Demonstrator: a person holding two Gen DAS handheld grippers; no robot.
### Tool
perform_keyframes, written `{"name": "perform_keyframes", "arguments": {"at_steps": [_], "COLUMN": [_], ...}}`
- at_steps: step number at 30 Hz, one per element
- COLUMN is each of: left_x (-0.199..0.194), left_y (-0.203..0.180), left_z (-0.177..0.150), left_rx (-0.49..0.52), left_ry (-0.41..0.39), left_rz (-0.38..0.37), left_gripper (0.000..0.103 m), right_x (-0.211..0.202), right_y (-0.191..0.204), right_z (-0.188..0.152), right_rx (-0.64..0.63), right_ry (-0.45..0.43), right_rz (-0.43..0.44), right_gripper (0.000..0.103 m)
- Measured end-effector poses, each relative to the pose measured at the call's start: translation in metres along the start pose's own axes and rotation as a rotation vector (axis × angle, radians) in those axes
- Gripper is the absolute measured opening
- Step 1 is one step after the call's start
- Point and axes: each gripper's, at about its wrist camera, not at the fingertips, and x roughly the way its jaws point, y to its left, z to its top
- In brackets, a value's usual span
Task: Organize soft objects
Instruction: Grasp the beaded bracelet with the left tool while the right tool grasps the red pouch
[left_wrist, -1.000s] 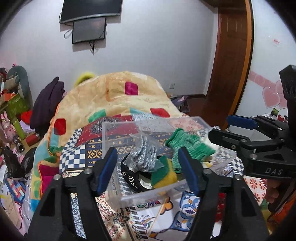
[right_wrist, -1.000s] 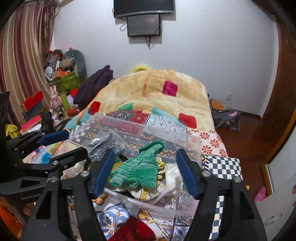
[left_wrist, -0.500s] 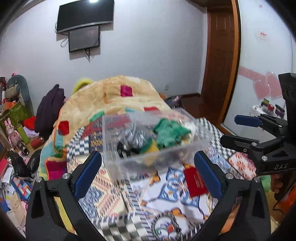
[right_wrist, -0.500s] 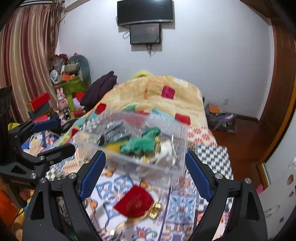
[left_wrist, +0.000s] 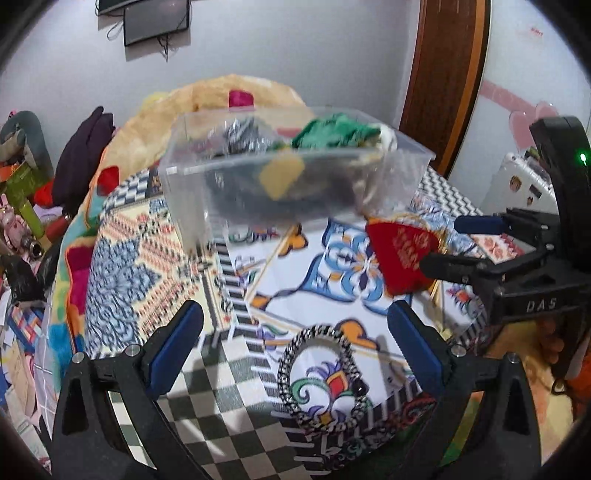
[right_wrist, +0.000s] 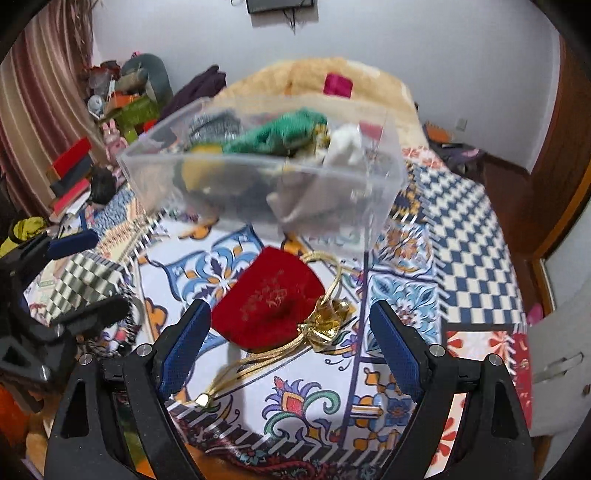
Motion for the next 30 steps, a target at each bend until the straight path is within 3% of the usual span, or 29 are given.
{"name": "perform_keyframes", "arguments": {"at_steps": [3, 5, 7, 11, 15, 19, 24, 30], "left_x": [0.003, 0.004, 0.007, 0.01, 0.008, 0.008, 0.006, -0.008], "left_y": [0.002, 0.002, 0.0, -0.002, -0.003, -0.003, 0.001, 0.007], "left_z": [-0.007, -0.009, -0.011, -0.013, -0.014, -0.014, -0.011, 0.003], "left_rx": [-0.009, -0.01, 0.001, 0.011, 0.016, 0.015, 0.003, 0.0], "left_ry": [0.009, 0.01, 0.023, 0.025, 0.018, 0.016, 0.011, -0.041], "left_rz": [0.001, -0.005, -0.015, -0.018, -0.025, -0.041, -0.048, -0.031], "left_gripper": [0.101, 0.095, 0.079, 0.065, 0.037, 0.021, 0.017, 0.017], "right_x": [0.008, 0.014, 0.017, 0.015, 0.013, 0.01, 0.001, -0.016], "right_y": [0.0, 0.0, 0.0, 0.0, 0.002, 0.001, -0.002, -0.006], "right_z": [-0.001, -0.002, -0.002, -0.003, -0.005, -0.005, -0.005, -0.002], "right_rx": [-0.001, 0.003, 0.005, 0.002, -0.006, -0.012, -0.008, -0.011], "right_ry": [0.022, 0.034, 0.051, 0.034, 0.019, 0.007, -0.02, -0.068], "right_rz": [0.007, 0.007, 0.02, 0.013, 0.018, 0.029, 0.036, 0.041], "right_gripper": [0.084, 0.08, 0.07, 0.059, 0.044, 0.034, 0.027, 0.026]}}
